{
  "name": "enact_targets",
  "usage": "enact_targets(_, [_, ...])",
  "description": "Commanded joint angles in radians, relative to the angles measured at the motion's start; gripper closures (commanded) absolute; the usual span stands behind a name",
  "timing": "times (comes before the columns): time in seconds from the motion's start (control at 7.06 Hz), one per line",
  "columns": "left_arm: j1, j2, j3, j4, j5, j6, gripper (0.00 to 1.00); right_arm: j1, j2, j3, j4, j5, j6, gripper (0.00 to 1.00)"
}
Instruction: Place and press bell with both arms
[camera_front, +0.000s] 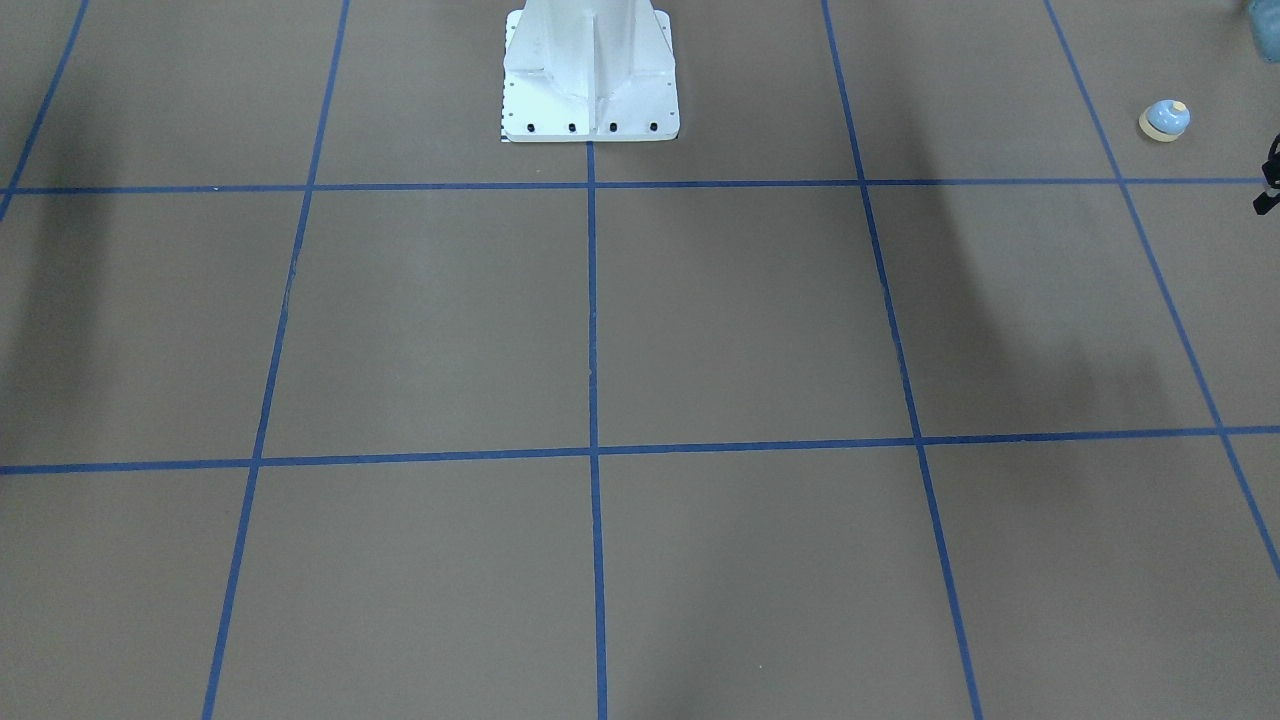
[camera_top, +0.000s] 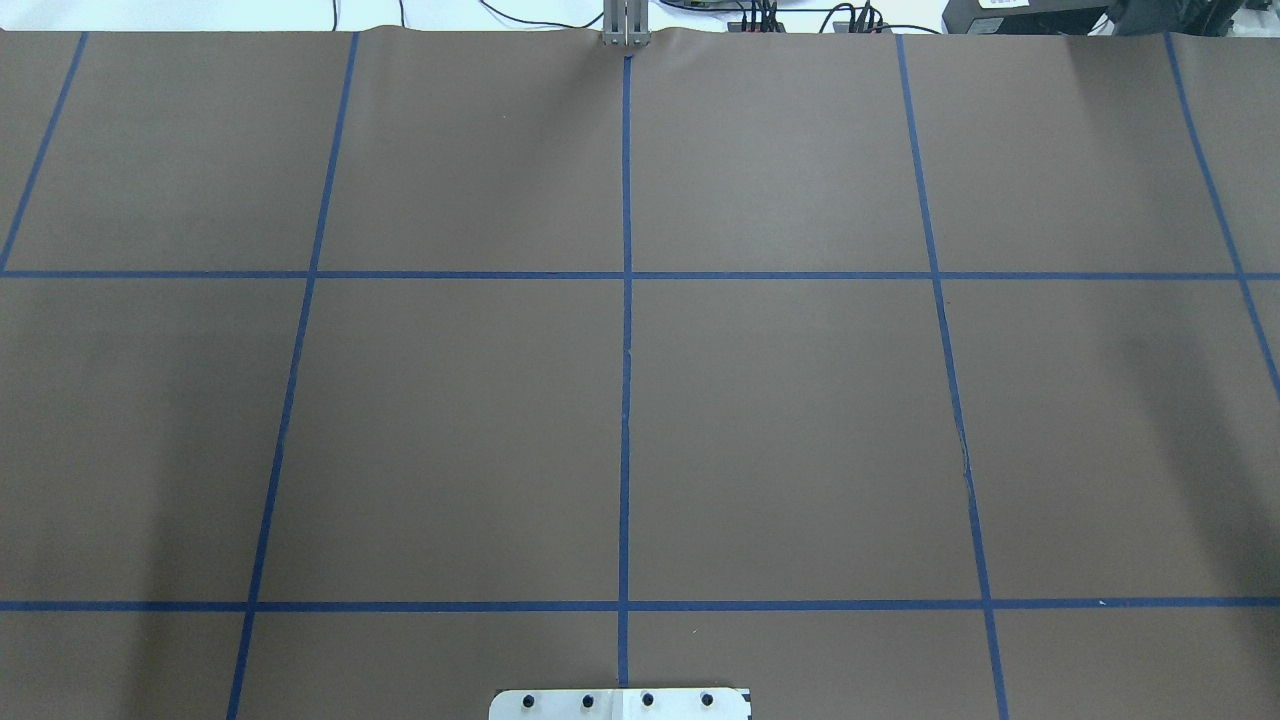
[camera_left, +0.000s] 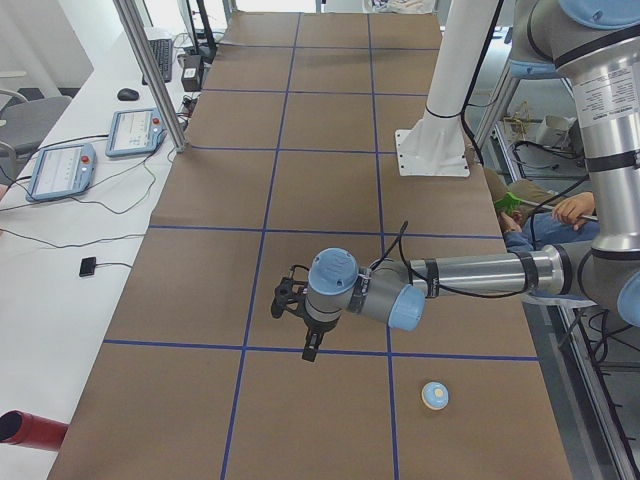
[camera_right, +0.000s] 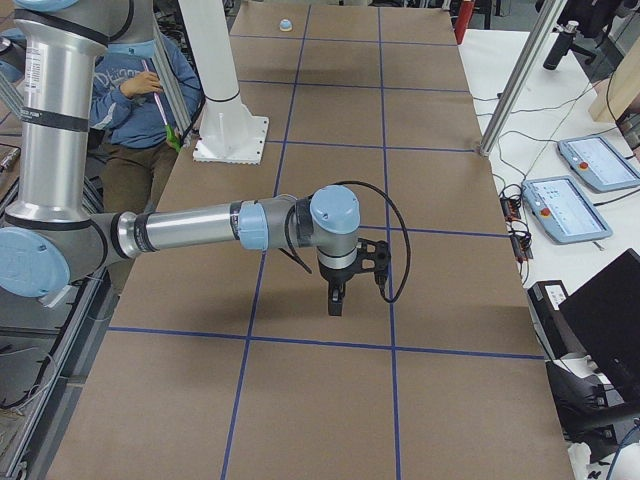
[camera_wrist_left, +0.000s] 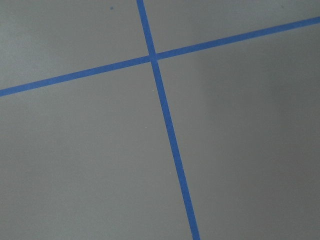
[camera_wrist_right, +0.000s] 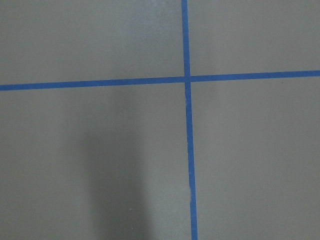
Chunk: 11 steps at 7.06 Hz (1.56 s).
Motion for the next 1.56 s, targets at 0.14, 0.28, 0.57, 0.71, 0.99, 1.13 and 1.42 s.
enact_targets(0.14, [0.024, 0.04, 0.009, 0.006, -0.003, -0.095, 0.0, -0.039, 0.001, -0.037, 0.054, -0.001, -0.011, 0.0])
enact_targets(0.28, [0.089, 0.058, 0.029, 0.008, 0.005, -0.115, 0.0, -0.108, 0.002, -0.084, 0.118, -0.001, -0.005, 0.0])
enact_targets(0.57, [0.134, 0.11, 0.059, -0.001, -0.003, -0.156, 0.0, -0.124, -0.002, -0.088, 0.198, 0.002, -0.002, 0.0])
enact_targets(0.71, [0.156, 0.18, 0.059, -0.004, -0.003, -0.16, 0.0, -0.128, -0.002, -0.089, 0.2, 0.003, -0.003, 0.0])
enact_targets(0.99, [0.167, 0.267, 0.088, -0.043, -0.054, -0.155, 0.0, -0.132, -0.001, -0.091, 0.203, 0.011, 0.001, 0.0])
enact_targets(1.13, [0.168, 0.279, 0.139, -0.041, -0.101, -0.159, 0.0, -0.135, -0.001, -0.089, 0.214, 0.013, 0.003, 0.0])
enact_targets(1.42, [0.2, 0.278, 0.196, -0.041, -0.136, -0.195, 0.0, -0.138, -0.001, -0.089, 0.22, 0.014, 0.003, 0.0])
